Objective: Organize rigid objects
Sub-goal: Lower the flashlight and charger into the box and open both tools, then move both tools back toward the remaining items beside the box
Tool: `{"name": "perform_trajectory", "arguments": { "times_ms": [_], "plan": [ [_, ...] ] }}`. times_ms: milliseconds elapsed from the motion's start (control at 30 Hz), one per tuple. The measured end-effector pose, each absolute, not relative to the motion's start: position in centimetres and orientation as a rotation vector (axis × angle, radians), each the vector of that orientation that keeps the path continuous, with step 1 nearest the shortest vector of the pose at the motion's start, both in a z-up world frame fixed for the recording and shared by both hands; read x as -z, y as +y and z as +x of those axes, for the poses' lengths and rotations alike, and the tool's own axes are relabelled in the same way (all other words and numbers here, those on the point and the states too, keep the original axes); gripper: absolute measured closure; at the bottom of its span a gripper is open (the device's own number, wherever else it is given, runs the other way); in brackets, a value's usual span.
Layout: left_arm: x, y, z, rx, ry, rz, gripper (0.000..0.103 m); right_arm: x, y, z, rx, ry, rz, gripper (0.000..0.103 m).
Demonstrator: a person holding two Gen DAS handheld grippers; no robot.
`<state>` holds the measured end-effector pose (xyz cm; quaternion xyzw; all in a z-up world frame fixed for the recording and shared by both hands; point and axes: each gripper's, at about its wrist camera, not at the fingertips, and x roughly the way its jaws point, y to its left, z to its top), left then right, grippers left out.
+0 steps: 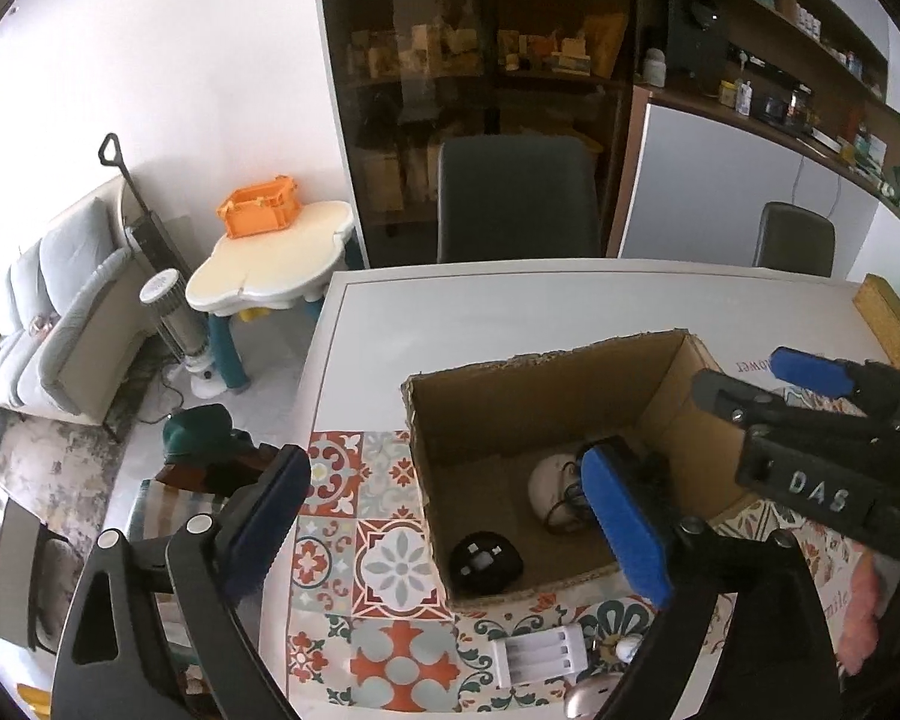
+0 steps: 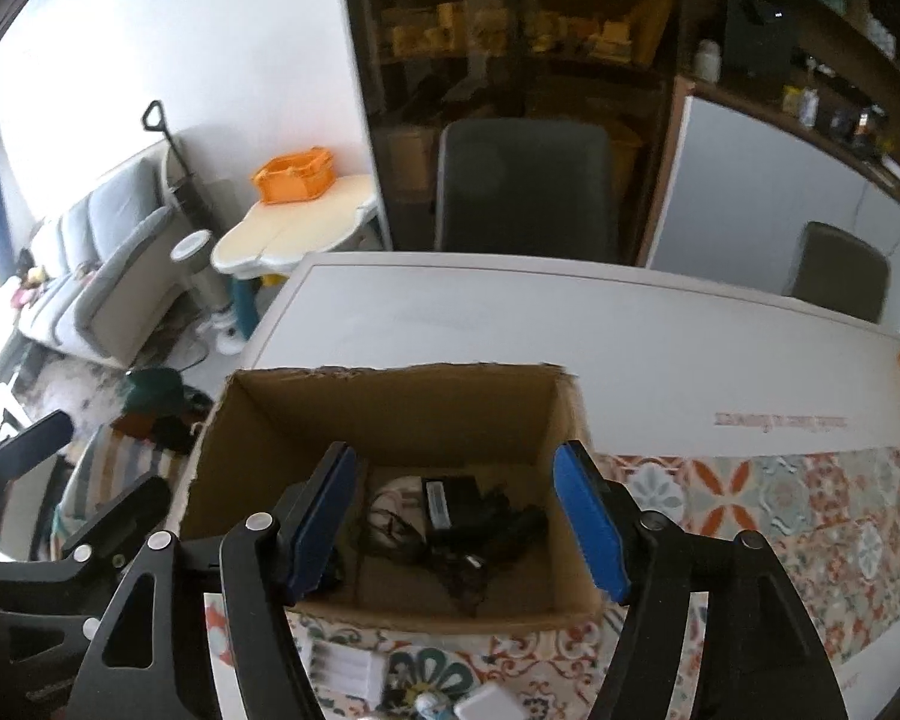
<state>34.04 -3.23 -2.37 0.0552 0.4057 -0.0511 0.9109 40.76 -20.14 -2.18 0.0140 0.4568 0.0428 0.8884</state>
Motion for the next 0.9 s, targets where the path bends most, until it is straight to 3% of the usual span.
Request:
{"name": "perform_trajectory", "arguments": {
  "times_ms": [233, 900],
  "plan": [
    [2.0, -3.3, 31.1, 0.097, 0.81, 0.111, 0.003, 1.3, -21.4, 36.7, -0.05, 0.931, 0.054, 0.029],
    [5.5, -6.0, 24.1, 0.188, 0.902, 0.112, 0.003, 3.8, -24.1, 27.7, -0.028, 0.956, 0.095, 0.029]
  ]
}}
